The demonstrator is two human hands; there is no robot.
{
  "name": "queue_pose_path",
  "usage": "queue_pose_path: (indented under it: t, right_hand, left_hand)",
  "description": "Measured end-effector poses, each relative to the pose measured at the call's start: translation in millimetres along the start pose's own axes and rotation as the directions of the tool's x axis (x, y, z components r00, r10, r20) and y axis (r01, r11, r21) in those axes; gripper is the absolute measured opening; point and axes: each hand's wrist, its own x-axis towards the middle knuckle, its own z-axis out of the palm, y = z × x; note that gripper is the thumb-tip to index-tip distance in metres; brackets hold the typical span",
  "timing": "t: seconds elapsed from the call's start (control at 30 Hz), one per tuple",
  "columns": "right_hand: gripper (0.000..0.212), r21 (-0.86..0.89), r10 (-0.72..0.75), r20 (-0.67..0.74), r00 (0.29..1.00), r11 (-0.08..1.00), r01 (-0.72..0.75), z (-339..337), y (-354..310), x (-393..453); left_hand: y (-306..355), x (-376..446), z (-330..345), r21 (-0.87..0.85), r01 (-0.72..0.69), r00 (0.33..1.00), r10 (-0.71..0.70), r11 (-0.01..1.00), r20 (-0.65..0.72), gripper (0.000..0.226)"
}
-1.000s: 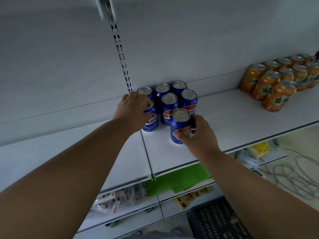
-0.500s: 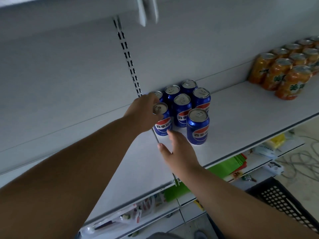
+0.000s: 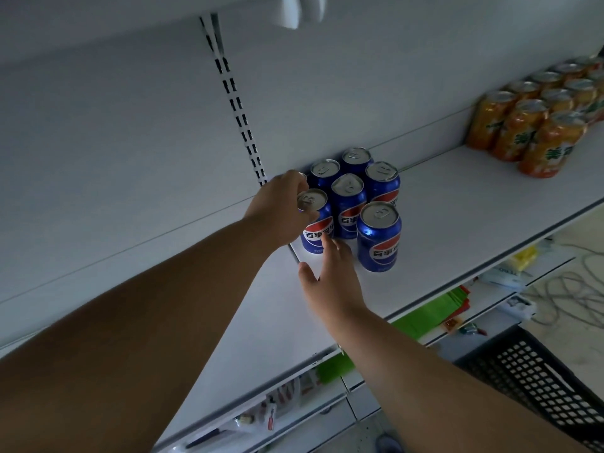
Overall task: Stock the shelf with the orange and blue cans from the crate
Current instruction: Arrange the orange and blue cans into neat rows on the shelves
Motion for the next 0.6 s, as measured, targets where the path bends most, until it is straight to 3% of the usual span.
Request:
queue_pose_path:
  t: [0.43, 0.6]
  right_hand:
    - [0.069, -0.024, -0.045, 0.177, 0.983, 0.998, 0.05, -23, 10, 9]
    - [0.043, -0.008, -0.119, 0.27, 0.956, 0.992, 0.126, -56, 10, -5]
  left_hand:
    - [11, -7, -1, 0.03, 0.072, 0.997, -0.071, 0.997, -0.032, 0.037]
    - [8, -17, 5, -0.009, 0.108, 0.988, -0.108, 0.994, -0.107, 0.055]
